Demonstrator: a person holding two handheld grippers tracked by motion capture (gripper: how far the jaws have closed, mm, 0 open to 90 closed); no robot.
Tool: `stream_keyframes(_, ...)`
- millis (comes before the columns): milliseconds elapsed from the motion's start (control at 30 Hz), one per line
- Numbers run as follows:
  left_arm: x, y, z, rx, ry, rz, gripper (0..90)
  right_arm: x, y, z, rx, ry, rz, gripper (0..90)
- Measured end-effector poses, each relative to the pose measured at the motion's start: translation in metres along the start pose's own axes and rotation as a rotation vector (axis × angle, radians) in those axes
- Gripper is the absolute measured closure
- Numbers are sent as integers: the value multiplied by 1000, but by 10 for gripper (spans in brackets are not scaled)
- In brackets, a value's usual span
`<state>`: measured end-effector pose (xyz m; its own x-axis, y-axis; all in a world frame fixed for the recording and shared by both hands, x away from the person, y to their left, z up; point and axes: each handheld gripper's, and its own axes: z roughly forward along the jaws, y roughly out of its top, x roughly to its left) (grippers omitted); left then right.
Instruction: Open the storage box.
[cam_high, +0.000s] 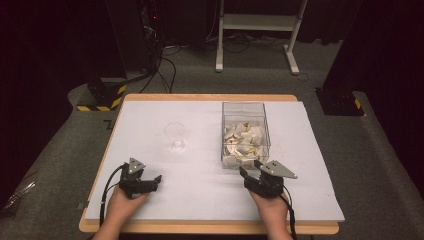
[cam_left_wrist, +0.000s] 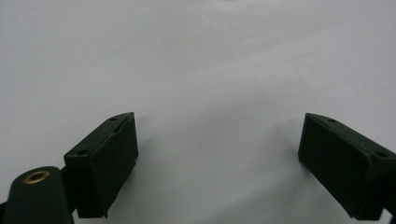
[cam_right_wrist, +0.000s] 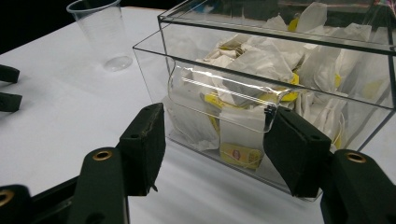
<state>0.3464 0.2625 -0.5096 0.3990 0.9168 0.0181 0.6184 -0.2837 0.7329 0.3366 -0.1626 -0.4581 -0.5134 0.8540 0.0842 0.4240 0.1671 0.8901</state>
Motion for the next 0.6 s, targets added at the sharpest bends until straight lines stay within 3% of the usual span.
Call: stream_keyframes(600,0,0,0,-3,2,2,126,6,-8,-16,3,7,-9,404)
